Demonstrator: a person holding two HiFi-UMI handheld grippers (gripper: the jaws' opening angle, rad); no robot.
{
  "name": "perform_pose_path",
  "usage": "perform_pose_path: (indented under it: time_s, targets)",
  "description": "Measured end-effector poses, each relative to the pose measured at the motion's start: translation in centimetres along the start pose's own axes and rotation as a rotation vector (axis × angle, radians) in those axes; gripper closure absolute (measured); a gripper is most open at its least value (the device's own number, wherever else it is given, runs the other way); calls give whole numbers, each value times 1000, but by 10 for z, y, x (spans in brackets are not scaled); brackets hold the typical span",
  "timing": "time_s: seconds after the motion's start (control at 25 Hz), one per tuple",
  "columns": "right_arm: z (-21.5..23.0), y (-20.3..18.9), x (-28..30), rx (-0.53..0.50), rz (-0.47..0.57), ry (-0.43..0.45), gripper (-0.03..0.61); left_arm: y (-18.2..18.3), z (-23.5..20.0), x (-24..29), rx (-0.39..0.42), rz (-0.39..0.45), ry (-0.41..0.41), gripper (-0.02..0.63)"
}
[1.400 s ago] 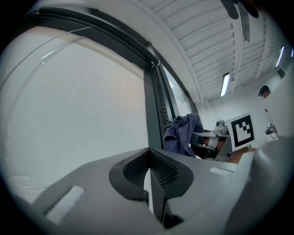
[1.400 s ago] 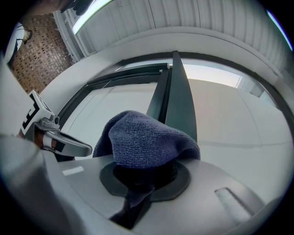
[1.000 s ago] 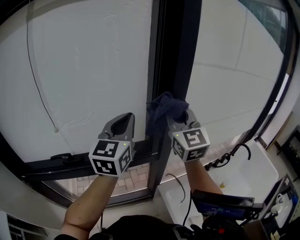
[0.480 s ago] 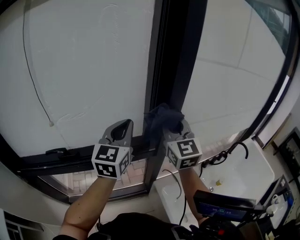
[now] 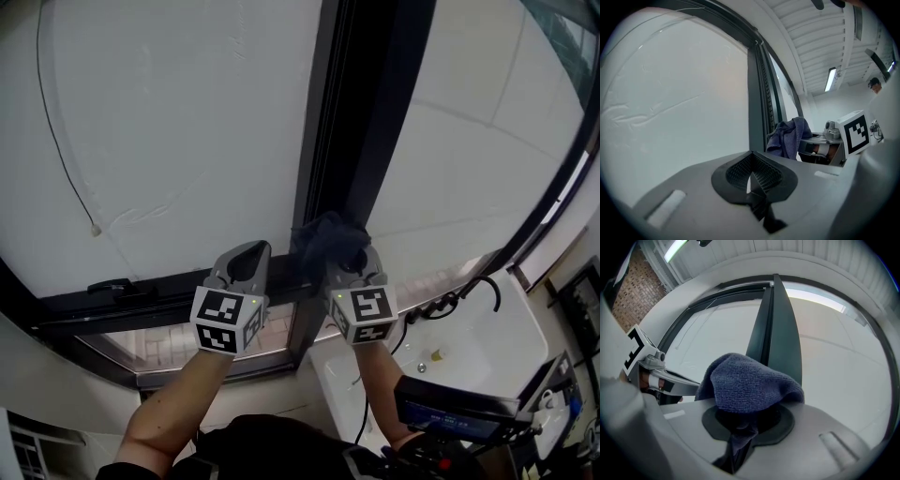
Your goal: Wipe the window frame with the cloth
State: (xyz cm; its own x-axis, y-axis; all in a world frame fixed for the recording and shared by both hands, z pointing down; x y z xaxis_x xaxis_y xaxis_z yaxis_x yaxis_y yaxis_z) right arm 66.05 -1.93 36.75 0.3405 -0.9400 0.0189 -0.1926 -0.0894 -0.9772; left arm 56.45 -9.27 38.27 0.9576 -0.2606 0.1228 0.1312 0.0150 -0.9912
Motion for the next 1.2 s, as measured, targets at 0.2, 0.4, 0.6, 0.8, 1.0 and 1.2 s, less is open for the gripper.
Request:
perform_pose_path:
  time_s: [0.2,0.4,0.6,0.8,1.0,1.2]
  targets:
    - [-6,-24,3,-4,-11,-11,528,-25,1,4,-20,-38,-7,620]
    - [-13,-55,4,21,-58,-5,528,-44,5,8,-16,-63,-16,620]
    - [-18,-90,5,39,-109,-3,528,-64,18,12,-7,-75,-68,620]
    - [-25,-128,5,76,-175,10,526,-91,25,13,-9,-124,-69,620]
    - [-31,-161,5,86,-241,15,528,-115,23,13,-32,-158,-51,620]
    - [-33,-183,6,119,-294,24,527,-133,27,13,-42,-188,-67,620]
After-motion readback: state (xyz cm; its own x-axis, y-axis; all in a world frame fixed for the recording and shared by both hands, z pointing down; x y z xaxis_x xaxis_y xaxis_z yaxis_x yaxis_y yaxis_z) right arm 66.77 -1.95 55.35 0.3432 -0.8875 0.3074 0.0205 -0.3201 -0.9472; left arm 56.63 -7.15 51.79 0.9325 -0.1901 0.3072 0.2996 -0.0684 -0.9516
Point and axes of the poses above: the fingertips, and each gripper's own axes: x forward along the fingers, z to its right, y out of its top, the point moved 1 cm from there along -x, backward along the fingers, and after that the axes turned 9 degrees about -z, right-handed, at the moved point
